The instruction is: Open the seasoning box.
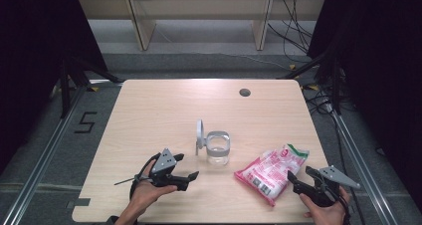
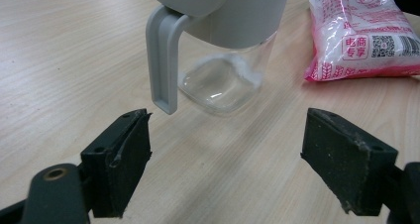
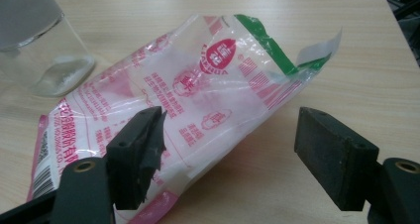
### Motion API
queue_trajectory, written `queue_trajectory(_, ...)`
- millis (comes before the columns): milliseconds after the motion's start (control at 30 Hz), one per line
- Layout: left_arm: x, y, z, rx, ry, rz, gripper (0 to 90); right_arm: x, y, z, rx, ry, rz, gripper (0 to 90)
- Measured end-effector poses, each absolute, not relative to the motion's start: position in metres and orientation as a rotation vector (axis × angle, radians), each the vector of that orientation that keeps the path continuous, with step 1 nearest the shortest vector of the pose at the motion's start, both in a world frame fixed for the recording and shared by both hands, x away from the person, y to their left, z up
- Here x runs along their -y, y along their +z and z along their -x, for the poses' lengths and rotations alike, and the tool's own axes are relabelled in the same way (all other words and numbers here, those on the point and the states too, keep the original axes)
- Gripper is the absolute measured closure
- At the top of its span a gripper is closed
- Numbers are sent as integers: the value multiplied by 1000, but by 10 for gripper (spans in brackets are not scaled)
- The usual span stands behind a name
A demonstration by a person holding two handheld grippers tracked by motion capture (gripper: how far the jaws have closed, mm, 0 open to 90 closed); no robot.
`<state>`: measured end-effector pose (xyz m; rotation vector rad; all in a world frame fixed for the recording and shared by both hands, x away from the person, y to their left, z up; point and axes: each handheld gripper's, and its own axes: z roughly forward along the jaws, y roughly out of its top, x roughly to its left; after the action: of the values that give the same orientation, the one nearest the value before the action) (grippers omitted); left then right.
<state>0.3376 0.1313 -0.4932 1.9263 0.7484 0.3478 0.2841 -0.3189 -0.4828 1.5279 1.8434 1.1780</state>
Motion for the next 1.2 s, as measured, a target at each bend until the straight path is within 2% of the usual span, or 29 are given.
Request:
queue_trajectory(433, -129, -494, -338, -748, 345, -1935, 182, 314, -495, -302, -1892, 1162, -1582, 293)
queue_trajectory(700, -128, -494, -339, -723, 357, -1949, 181, 308, -501, -315, -1893, 1177, -1618, 346)
queue_trajectory(900, -127, -495, -339, -747, 337, -1932, 183, 311, -507, -328, -1934, 1165, -1607, 440)
queue_trajectory(933, -128, -494, -339, -748, 349, -1938, 183, 308, -508, -330, -1895, 1168, -1674, 478)
queue_trajectory(1067, -127, -495, -339, -747, 344, -1933, 184, 310, -510, -335, -1922, 1137, -1600, 544)
queue_trajectory(1133, -127, -495, -339, -744, 341, -1932, 184, 305, -510, -336, -1915, 1151, -1669, 627)
queue_trajectory(1200, -127, -495, -339, -741, 342, -1934, 185, 308, -511, -339, -1946, 1149, -1599, 667)
